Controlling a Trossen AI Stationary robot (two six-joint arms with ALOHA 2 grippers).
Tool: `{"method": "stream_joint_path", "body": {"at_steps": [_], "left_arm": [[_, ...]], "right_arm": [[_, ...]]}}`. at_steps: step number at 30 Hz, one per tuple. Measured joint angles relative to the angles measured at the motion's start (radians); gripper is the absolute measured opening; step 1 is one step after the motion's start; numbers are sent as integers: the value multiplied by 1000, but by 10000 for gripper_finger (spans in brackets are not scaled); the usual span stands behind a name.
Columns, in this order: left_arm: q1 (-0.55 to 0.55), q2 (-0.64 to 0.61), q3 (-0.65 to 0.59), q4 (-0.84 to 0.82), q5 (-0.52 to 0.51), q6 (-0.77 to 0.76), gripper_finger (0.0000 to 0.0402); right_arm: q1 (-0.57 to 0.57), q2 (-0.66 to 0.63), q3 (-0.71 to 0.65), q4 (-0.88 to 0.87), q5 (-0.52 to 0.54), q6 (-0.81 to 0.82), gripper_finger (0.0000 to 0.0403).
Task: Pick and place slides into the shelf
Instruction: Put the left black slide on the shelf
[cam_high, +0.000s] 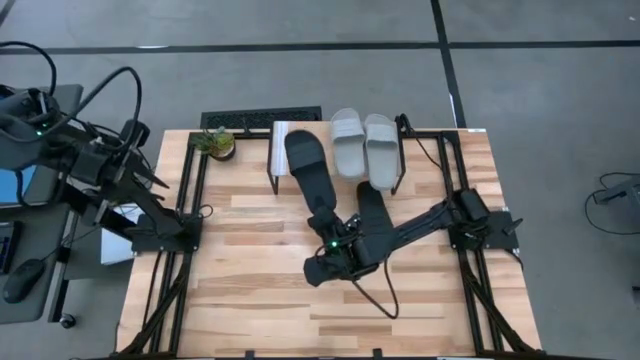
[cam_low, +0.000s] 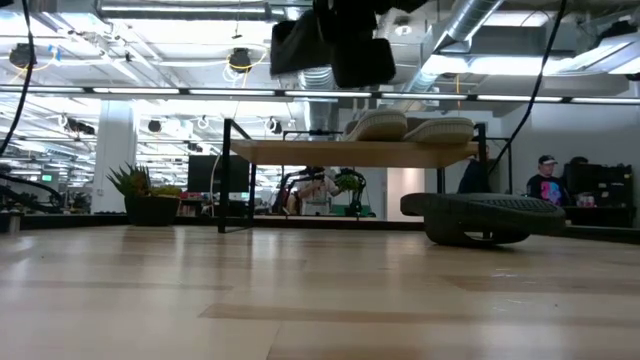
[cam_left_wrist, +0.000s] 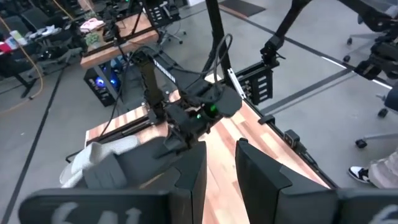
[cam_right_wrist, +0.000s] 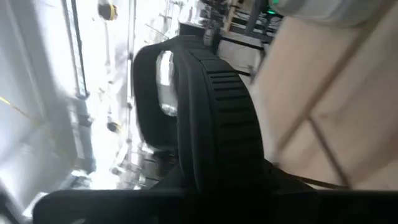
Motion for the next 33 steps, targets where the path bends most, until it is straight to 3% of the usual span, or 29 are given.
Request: {"method": "stream_joint_path", "body": {"at_steps": [19,33], "left_arm": [[0,-37,-199,-1,40,-51,75],[1,-36,-211,0,53,-93,75]], "right_arm": [[-101,103,5,136,-19,81,44],[-178,103,3,135,-103,86,44]]}}
